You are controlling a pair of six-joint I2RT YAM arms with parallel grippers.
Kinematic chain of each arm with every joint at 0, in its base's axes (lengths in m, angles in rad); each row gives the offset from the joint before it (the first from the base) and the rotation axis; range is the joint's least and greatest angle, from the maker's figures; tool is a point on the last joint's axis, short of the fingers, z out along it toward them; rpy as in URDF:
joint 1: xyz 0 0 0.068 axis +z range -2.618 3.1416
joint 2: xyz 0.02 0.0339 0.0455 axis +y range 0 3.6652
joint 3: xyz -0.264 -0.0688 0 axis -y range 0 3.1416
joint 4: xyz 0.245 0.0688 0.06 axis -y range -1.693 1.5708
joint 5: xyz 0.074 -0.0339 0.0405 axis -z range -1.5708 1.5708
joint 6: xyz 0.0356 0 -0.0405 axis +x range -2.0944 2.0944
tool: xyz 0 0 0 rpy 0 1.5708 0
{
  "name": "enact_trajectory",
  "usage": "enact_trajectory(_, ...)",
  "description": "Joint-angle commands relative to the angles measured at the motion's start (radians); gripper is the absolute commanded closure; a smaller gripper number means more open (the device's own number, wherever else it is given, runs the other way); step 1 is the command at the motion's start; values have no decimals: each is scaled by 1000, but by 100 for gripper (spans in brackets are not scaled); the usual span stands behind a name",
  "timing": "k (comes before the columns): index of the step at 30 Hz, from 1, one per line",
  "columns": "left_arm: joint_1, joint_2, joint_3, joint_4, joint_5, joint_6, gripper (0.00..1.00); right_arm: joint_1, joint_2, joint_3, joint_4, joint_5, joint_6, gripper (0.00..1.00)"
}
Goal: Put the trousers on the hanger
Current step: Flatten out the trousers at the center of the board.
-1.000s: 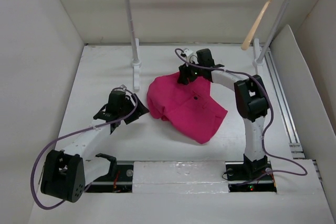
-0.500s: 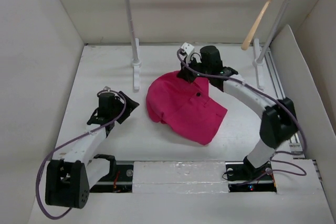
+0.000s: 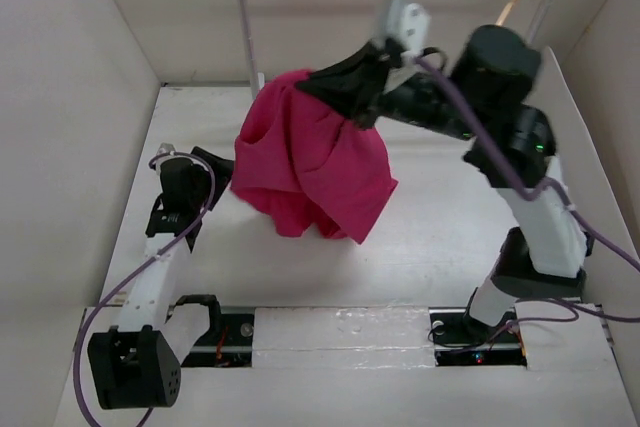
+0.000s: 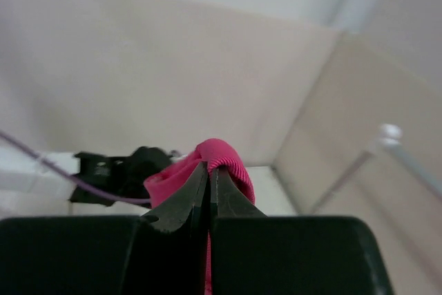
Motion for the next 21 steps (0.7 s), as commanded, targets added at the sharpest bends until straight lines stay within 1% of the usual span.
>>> enact_trajectory(1,6,-50,96,-48,-59,-5,29,-17,-148,93,105,139,28,100)
enact_trajectory(2,6,-56,133,-63,-62,-3,29,-17,-192,49,141,170,26,100)
enact_trajectory(3,6,-61,148,-68,-64,-2,29,-17,-230,-29,190,213,26,100)
enact_trajectory(4,6,-68,161,-73,-59,0,29,-17,-296,-60,198,312,19,100)
enact_trajectory(6,6,-72,197,-85,-47,9,29,-94,-344,-118,179,378,5,100)
enact_trajectory(7,6,-67,208,-94,-40,27,29,-139,-364,-191,160,426,2,100)
enact_trajectory(8,6,-61,220,-111,-36,41,28,-192,-394,-241,147,432,0,100)
enact_trajectory(9,6,-58,222,-119,-35,55,29,-311,-410,-299,128,429,2,100)
enact_trajectory(10,6,-50,221,-122,-36,76,29,-369,-425,-450,133,413,15,100)
enact_trajectory(11,6,-42,211,-122,-30,90,29,-427,-456,-533,145,390,20,100)
enact_trajectory(12,6,-32,210,-122,6,105,29,-545,-465,-612,171,365,25,100)
enact_trajectory(13,-6,-6,205,-122,34,127,30,-599,-471,-688,183,344,40,100)
enact_trajectory(14,-27,8,199,-128,51,160,31,-654,-479,-824,195,340,48,100)
enact_trajectory(15,-58,20,197,-138,53,179,34,-712,-496,-891,221,334,71,100)
enact_trajectory(16,-129,39,196,-157,42,191,36,-818,-508,-955,250,340,78,100)
enact_trajectory(17,-168,42,181,-172,31,203,37,-869,-520,-1076,277,340,89,100)
enact_trajectory(18,-208,44,167,-178,-5,199,37,-920,-537,-1121,315,333,112,100)
enact_trajectory(19,-245,40,158,-186,-30,196,37,-1016,-537,-1157,332,302,121,100)
enact_trajectory(20,-351,31,133,-212,-79,179,37,-1097,-528,-1209,349,281,137,100)
enact_trajectory(21,-353,31,133,-212,-79,165,37,-1098,-519,-1223,349,281,146,100)
